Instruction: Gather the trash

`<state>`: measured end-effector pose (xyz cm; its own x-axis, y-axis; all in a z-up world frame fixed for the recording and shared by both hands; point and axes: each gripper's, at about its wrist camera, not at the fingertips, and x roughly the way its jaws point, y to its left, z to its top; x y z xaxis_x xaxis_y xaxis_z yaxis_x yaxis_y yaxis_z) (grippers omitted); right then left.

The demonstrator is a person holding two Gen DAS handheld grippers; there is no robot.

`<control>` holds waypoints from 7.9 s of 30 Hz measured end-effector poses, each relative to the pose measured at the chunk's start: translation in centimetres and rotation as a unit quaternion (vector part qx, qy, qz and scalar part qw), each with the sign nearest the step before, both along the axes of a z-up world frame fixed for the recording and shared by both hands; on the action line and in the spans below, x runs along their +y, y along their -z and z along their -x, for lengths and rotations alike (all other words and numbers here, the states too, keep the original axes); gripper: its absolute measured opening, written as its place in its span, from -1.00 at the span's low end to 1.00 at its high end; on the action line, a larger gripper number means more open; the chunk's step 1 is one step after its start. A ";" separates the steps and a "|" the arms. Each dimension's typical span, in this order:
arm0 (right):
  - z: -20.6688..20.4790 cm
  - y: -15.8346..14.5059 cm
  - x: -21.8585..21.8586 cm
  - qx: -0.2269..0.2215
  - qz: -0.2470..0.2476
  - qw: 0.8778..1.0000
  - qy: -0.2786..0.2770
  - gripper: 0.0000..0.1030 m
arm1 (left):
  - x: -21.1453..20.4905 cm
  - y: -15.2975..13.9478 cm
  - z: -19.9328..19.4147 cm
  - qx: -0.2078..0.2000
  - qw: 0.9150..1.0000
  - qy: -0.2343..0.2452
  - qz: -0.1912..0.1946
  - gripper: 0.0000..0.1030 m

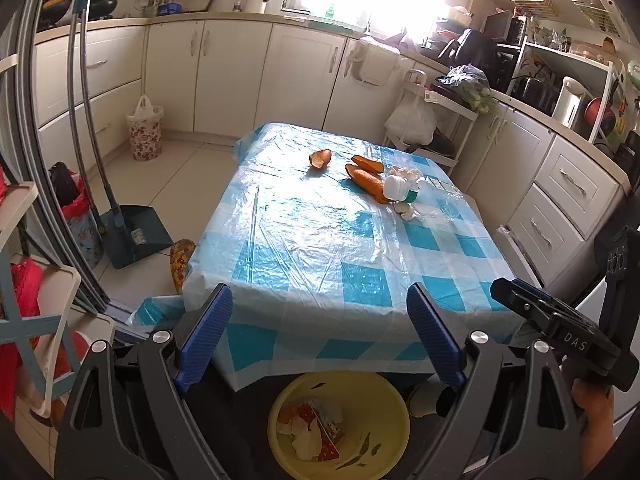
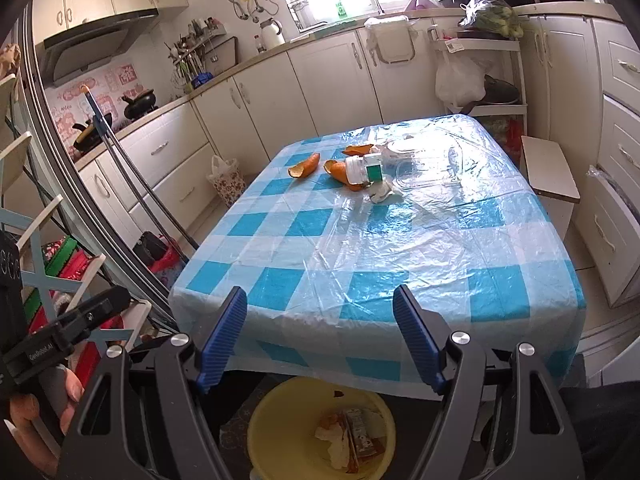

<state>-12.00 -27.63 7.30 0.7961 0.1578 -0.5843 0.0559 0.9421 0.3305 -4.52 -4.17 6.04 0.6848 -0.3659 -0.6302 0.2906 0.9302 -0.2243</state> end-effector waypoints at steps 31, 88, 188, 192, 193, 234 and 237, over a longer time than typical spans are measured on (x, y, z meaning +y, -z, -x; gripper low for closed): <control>-22.3 5.7 -6.5 0.116 0.053 0.992 -0.010 0.36 | -8.7 5.0 -21.3 0.113 0.992 0.029 0.055 0.65; -10.6 3.6 -4.4 0.096 -0.083 0.989 -0.076 -0.60 | -8.9 7.6 -18.2 0.130 0.987 0.056 -0.076 -0.64; 4.6 2.6 2.4 0.012 0.011 1.000 0.005 0.43 | 0.8 2.2 6.3 -0.036 0.998 -0.017 -0.047 0.67; 5.0 1.8 2.5 -0.012 0.029 0.999 0.017 0.53 | 2.7 2.1 5.9 -0.054 0.996 -0.057 -0.050 0.76; 5.0 1.7 2.5 -0.016 0.033 0.999 0.020 0.56 | 3.1 2.6 5.6 -0.046 0.996 -0.065 -0.051 0.78; 5.3 1.2 2.5 -0.026 0.049 0.998 0.037 0.71 | 4.7 3.6 4.6 -0.014 0.995 -0.087 -0.038 0.86; 5.3 1.2 2.5 -0.026 0.048 0.998 0.037 0.71 | 4.7 3.6 4.6 -0.014 0.995 -0.087 -0.038 0.86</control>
